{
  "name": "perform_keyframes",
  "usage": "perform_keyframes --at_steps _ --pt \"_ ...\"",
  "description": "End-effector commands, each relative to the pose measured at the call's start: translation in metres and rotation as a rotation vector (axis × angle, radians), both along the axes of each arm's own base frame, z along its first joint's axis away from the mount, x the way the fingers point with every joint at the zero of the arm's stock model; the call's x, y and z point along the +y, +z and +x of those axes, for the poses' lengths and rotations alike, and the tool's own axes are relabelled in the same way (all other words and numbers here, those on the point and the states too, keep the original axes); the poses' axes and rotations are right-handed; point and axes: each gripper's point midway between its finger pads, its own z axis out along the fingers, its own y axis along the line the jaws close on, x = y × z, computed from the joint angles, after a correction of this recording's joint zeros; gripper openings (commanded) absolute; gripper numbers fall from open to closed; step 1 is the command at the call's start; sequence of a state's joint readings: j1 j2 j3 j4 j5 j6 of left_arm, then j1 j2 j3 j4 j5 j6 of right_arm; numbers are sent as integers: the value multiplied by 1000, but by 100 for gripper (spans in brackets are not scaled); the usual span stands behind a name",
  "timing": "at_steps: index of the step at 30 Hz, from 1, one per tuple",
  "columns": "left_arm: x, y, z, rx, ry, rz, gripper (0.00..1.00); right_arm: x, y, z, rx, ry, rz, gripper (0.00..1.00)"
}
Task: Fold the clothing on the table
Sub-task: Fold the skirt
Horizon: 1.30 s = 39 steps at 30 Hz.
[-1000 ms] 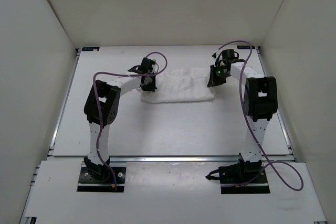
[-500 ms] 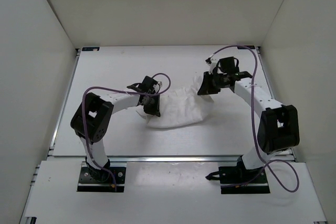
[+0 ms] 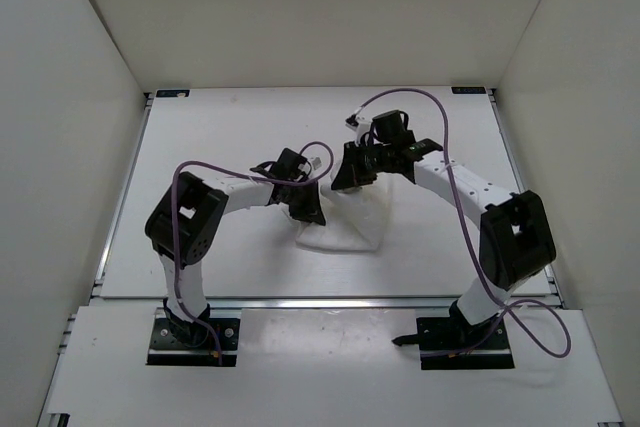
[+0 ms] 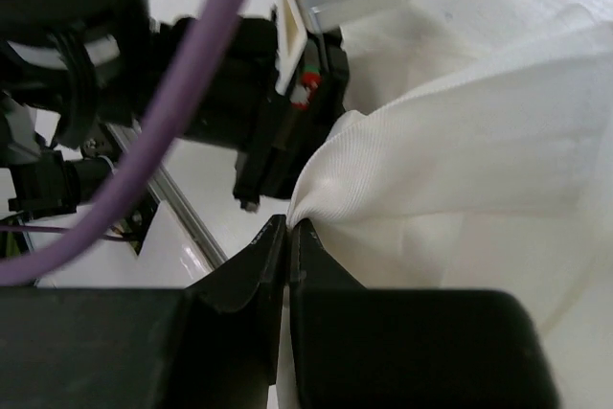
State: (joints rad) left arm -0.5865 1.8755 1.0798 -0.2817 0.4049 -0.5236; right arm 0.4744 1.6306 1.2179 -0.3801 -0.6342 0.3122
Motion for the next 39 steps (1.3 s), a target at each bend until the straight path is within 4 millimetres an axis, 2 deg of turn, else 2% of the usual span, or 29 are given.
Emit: perform_keyframes --at_steps 1,3,4,6,7,10,11,12,13,15,18,21,23,24,25,26,27,28,29,30,31,33,36,38,39 --pt "-21 7 -3 26 -10 -102 0 21 20 14 -41 15 54 0" --pt "-27 11 0 22 3 -129 0 29 18 11 -29 31 57 0" --pt "-28 6 -1 40 6 -136 0 34 10 6 -14 53 51 0" --pt "-30 7 1 46 17 -160 0 46 10 0 -5 94 71 0" --pt "-31 6 -1 54 17 -169 0 47 4 0 17 101 61 0" --pt "-30 4 0 78 38 -188 0 53 0 4 19 120 32 0" --pt "-29 2 -2 86 40 -193 0 52 -4 4 43 112 28 10" --pt "-29 4 0 87 48 -202 0 51 -6 3 55 116 24 29" --pt "-28 3 0 89 53 -201 0 48 -6 7 59 100 19 36" --pt "-23 3 -1 99 64 -215 0 45 9 10 19 91 17 48" --pt "-18 7 2 92 84 -227 0 34 29 17 -20 47 16 50" --pt "-16 13 5 75 80 -234 1 13 65 25 -87 -22 32 52" --pt "-16 20 8 59 81 -246 3 -1 76 28 -116 -71 11 54" --pt "-16 23 10 50 83 -249 8 -10 87 30 -151 -105 11 54" --pt "-14 25 9 46 86 -249 13 -17 87 30 -151 -121 3 53" --pt "-12 35 13 23 92 -261 20 -30 88 30 -151 -170 -3 54" --pt "-9 42 19 -12 104 -262 30 -39 80 26 -142 -194 -14 46" --pt "-6 46 20 -25 114 -263 34 -51 87 25 -166 -222 -5 22" --pt "0 57 27 -58 142 -272 42 -61 65 22 -121 -247 -38 14" --pt "5 71 33 -91 162 -291 47 -71 53 14 -94 -265 -55 1" --pt "12 79 37 -109 180 -306 51 -75 49 12 -87 -276 -57 0" --pt "24 94 44 -136 226 -324 64 -79 17 -5 -28 -251 -100 0" --pt "43 112 51 -203 276 -322 67 -71 -9 -24 14 -196 -134 0" --pt "58 110 50 -207 309 -263 61 -65 -26 -27 32 -172 -155 0" --pt "62 107 46 -211 303 -243 52 -59 -26 -31 34 -147 -152 1"
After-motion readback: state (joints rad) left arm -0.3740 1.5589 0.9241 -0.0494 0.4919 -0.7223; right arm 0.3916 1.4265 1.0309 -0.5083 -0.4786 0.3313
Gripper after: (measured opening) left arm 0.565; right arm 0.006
